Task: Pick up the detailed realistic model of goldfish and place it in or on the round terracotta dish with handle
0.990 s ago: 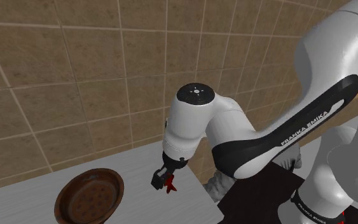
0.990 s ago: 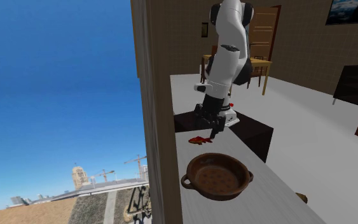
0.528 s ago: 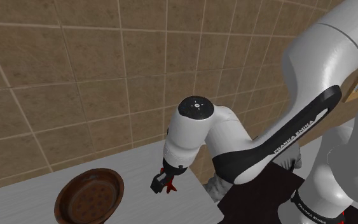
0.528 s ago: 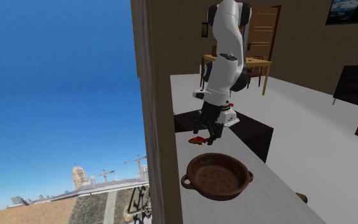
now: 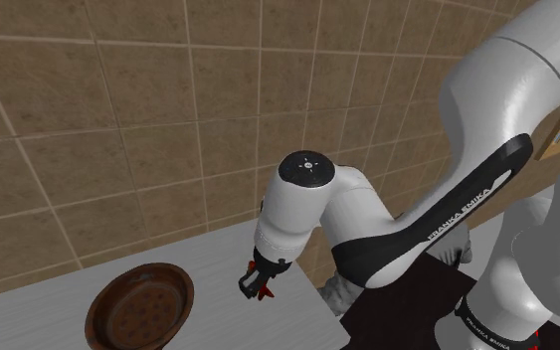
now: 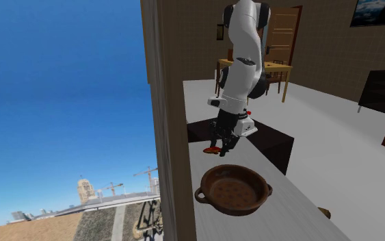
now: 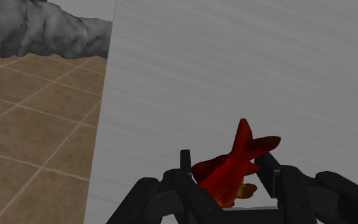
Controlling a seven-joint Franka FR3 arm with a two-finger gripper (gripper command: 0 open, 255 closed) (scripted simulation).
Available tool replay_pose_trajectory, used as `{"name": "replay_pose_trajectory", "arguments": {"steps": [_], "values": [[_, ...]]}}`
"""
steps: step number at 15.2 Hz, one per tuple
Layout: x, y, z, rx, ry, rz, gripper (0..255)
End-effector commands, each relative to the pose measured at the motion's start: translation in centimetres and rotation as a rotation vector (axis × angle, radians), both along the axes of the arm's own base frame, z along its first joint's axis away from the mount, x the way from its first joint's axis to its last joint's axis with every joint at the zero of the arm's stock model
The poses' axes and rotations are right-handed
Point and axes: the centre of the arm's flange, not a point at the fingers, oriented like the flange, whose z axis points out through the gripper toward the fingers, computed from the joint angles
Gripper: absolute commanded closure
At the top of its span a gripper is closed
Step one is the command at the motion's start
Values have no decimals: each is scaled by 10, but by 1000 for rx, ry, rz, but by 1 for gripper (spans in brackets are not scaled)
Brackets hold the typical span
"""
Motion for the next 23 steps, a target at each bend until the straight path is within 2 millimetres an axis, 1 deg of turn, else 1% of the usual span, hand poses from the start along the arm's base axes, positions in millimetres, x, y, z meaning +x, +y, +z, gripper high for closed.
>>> {"name": "replay_pose_trajectory", "arguments": {"steps": [1, 8, 23], "values": [[0, -2, -2, -7, 6, -4, 255], [0, -2, -2, -7, 6, -4, 255], [0, -2, 77, -7, 6, -4, 255]]}}
